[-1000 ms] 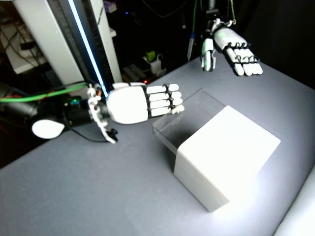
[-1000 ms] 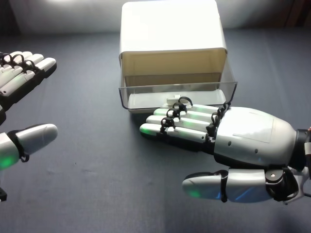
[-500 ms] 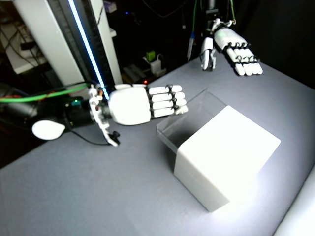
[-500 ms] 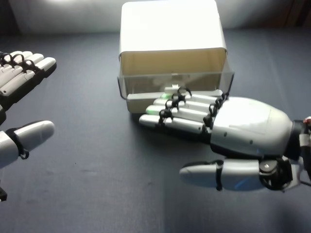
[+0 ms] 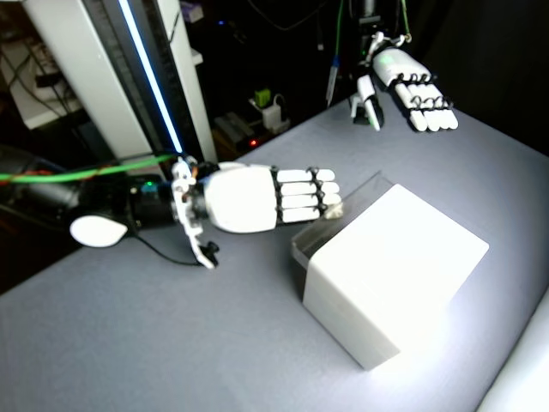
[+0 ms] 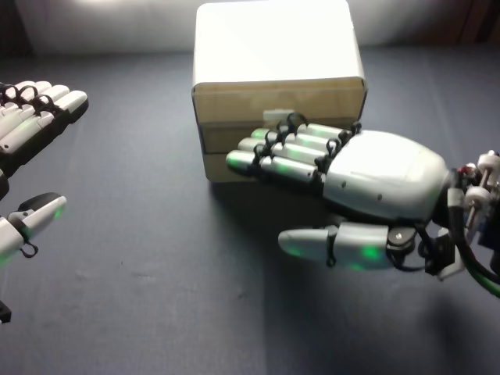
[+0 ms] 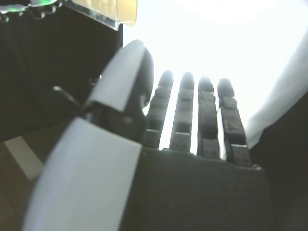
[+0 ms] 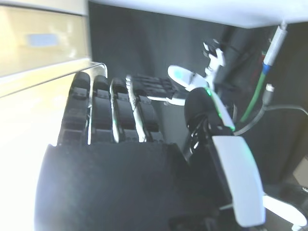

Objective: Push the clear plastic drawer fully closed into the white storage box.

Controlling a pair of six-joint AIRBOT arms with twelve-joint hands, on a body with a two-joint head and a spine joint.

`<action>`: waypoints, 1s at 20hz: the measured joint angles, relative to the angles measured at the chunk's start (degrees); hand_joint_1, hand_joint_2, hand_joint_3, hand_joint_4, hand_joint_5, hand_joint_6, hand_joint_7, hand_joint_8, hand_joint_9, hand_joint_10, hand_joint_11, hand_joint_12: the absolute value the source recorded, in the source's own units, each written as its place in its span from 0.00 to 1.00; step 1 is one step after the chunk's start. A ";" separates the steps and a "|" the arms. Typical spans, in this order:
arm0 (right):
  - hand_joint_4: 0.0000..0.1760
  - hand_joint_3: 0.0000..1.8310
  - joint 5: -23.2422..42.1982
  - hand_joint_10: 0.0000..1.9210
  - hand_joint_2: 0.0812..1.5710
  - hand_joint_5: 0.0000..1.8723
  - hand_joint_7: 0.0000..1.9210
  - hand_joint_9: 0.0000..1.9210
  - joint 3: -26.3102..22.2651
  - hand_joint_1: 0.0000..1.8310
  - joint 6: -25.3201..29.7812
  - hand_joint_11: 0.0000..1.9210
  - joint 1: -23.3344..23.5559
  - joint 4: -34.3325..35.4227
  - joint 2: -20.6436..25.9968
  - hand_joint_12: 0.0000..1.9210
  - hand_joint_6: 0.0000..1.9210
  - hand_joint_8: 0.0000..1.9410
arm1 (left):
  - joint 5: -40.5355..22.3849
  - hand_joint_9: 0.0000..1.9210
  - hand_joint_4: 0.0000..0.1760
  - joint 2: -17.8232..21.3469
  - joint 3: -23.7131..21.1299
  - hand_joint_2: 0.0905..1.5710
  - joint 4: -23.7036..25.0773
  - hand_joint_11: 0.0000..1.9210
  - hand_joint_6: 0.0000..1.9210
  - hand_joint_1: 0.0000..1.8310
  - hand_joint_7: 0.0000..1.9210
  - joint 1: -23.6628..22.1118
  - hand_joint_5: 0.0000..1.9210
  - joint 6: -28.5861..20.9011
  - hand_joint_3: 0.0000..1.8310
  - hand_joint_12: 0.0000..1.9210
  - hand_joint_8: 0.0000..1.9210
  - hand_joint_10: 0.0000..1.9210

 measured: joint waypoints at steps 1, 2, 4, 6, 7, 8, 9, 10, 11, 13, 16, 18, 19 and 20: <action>0.00 0.01 -0.76 0.00 0.94 0.00 0.00 0.00 0.46 0.04 -1.40 0.00 0.37 1.22 -0.26 0.00 0.00 0.00 | 0.02 0.00 0.00 0.00 0.02 0.95 -0.07 0.00 0.00 0.30 0.00 0.00 0.00 0.00 0.00 0.00 0.00 0.00; 0.00 0.00 -1.22 0.00 0.94 0.00 0.00 0.00 0.48 0.07 -2.75 0.00 0.44 1.84 -0.37 0.00 0.00 0.00 | 0.02 0.00 0.00 0.00 0.02 0.95 -0.09 0.00 0.00 0.31 0.00 0.00 0.00 0.00 0.00 0.00 0.00 0.00; 0.00 0.00 -2.38 0.00 0.94 0.00 0.00 0.00 0.63 0.10 -4.83 0.00 0.68 3.61 -0.92 0.00 0.00 0.00 | 0.00 0.00 0.01 0.00 0.02 0.95 0.02 0.00 0.00 0.29 0.00 0.00 0.00 0.00 0.00 0.00 0.00 0.00; 0.02 0.00 -2.97 0.00 0.93 0.00 0.00 0.00 1.09 0.12 -4.98 0.00 0.72 3.85 -1.03 0.00 0.00 0.00 | 0.02 0.00 0.00 0.00 0.02 0.95 -0.09 0.00 0.00 0.29 0.00 0.00 0.00 0.00 0.00 0.00 0.00 0.00; 0.09 0.00 -3.58 0.00 0.93 0.00 0.00 0.00 1.20 0.13 -5.18 0.00 0.72 4.59 -1.20 0.00 0.00 0.00 | 0.00 0.00 0.00 0.00 0.02 0.95 -0.24 0.00 0.00 0.31 0.00 0.00 0.00 0.00 0.00 0.00 0.00 0.00; 0.08 0.00 -3.78 0.00 0.92 0.01 0.00 0.00 1.22 0.15 -5.16 0.00 0.72 4.50 -1.22 0.00 0.00 0.00 | -0.04 0.00 0.00 0.00 0.02 0.95 -0.26 0.00 0.00 0.31 0.00 0.00 0.00 0.00 0.00 0.00 0.00 0.00; 0.10 0.00 -3.76 0.00 0.92 0.01 0.00 0.00 1.16 0.15 -5.16 0.00 0.72 4.52 -1.22 0.00 0.00 0.00 | -0.02 0.00 0.00 0.00 0.02 0.95 -0.22 0.00 0.00 0.31 0.00 0.00 0.00 0.00 0.00 0.00 0.00 0.00; 0.00 0.01 -3.76 0.00 0.90 0.01 0.00 0.00 0.83 0.11 -5.16 0.00 0.72 4.61 -1.20 0.11 0.01 0.00 | -0.11 0.00 0.00 0.00 0.02 0.95 -0.17 0.00 0.00 0.30 0.00 0.00 0.00 0.00 0.00 0.00 0.00 0.00; 0.00 0.00 -3.76 0.00 0.90 0.01 0.00 0.00 0.28 0.09 -5.14 0.00 0.72 4.66 -1.20 0.17 0.00 0.00 | -0.09 0.00 0.00 0.00 0.02 0.95 -0.26 0.00 0.00 0.29 0.00 0.00 0.00 0.00 0.00 0.00 0.00 0.00; 0.00 0.00 -3.37 0.00 0.89 0.00 0.00 0.01 -0.17 0.08 -3.67 0.00 0.85 4.20 -1.20 0.17 0.00 0.00 | -0.13 0.00 0.00 0.00 0.00 0.95 -0.42 0.00 0.00 0.28 0.00 0.07 0.00 0.00 0.00 0.00 0.00 0.00; 0.00 0.00 -1.25 0.01 0.88 0.02 0.00 0.02 -2.25 0.16 -1.55 0.00 0.46 2.03 0.15 0.15 0.00 0.00 | -0.74 0.00 0.00 0.00 0.00 0.95 -0.59 0.00 0.00 0.28 0.00 0.37 0.00 0.00 0.00 0.00 0.00 0.00; 0.00 0.00 0.55 0.00 0.89 0.01 0.00 0.00 -5.14 0.08 -0.26 0.00 -0.74 -1.14 2.71 0.00 0.00 0.00 | -1.53 0.00 0.03 0.00 -0.02 0.95 -0.94 0.00 0.00 0.26 0.00 0.72 0.00 0.02 0.00 0.00 0.00 0.00; 0.00 0.00 1.84 0.00 0.89 0.00 0.00 0.00 -6.08 0.08 0.28 0.00 -1.33 -2.69 4.07 0.00 0.00 0.00 | -1.75 0.00 0.06 0.00 -0.46 0.94 -1.53 0.00 0.00 0.27 0.00 0.94 0.00 0.00 0.00 0.00 0.00 0.00; 0.00 0.00 2.99 0.00 0.89 0.00 0.00 0.00 -6.73 0.08 0.85 0.00 -2.03 -2.97 5.07 0.00 0.00 0.00 | -1.64 0.00 0.06 0.00 -0.55 0.94 -1.66 0.00 0.00 0.27 0.00 1.07 0.00 0.00 0.00 0.00 0.00 0.00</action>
